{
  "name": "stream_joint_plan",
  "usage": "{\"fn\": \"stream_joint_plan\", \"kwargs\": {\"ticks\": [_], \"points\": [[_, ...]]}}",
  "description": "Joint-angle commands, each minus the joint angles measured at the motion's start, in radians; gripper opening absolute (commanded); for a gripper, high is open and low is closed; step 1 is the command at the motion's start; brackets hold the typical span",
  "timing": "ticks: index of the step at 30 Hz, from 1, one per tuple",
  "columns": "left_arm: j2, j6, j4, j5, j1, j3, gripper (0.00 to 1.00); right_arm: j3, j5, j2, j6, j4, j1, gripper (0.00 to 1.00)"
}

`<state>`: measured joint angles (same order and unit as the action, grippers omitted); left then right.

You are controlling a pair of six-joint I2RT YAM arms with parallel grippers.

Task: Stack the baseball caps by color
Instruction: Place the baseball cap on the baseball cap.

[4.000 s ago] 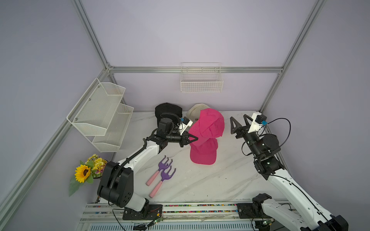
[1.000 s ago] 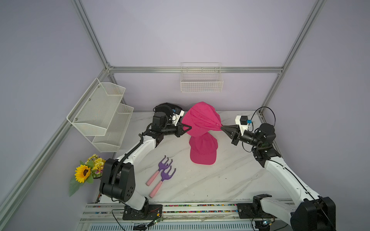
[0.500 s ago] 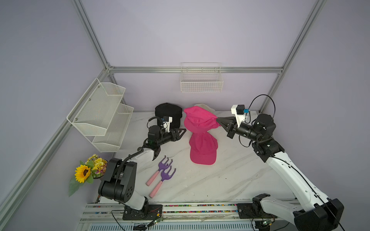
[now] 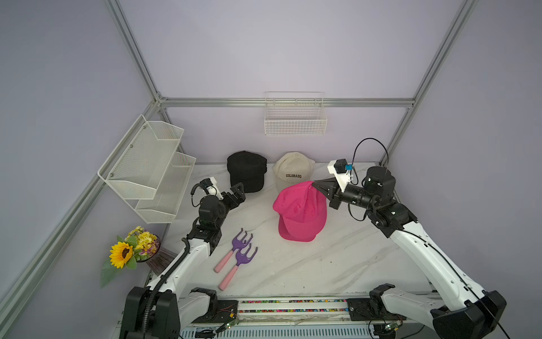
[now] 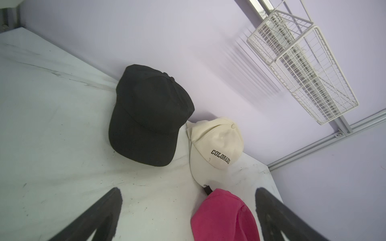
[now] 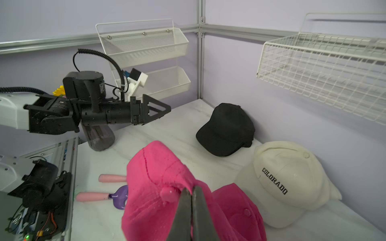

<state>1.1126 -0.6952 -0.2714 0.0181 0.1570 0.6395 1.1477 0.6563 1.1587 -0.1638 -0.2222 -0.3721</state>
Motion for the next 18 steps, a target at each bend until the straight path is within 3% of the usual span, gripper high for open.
{"fn": "stream_joint_plan", "kwargs": {"ticks": [1, 6, 11, 18], "points": [[-0.025, 0.040, 0.069, 0.063, -0.005, -0.009, 1.00, -0.016, 0.077, 0.031, -0.056, -0.075, -0.008, 0.00], [-0.013, 0.032, 0.090, -0.023, -0.005, -0.006, 1.00, -0.013, 0.043, 0.105, -0.033, 0.016, -0.007, 0.00], [0.048, 0.057, -0.124, -0.383, -0.002, -0.028, 1.00, -0.031, 0.135, 0.132, -0.019, 0.066, -0.007, 0.00], [0.131, 0.022, -0.214, -0.405, -0.002, -0.024, 1.00, -0.057, 0.240, 0.097, -0.039, 0.019, -0.006, 0.00]]}}
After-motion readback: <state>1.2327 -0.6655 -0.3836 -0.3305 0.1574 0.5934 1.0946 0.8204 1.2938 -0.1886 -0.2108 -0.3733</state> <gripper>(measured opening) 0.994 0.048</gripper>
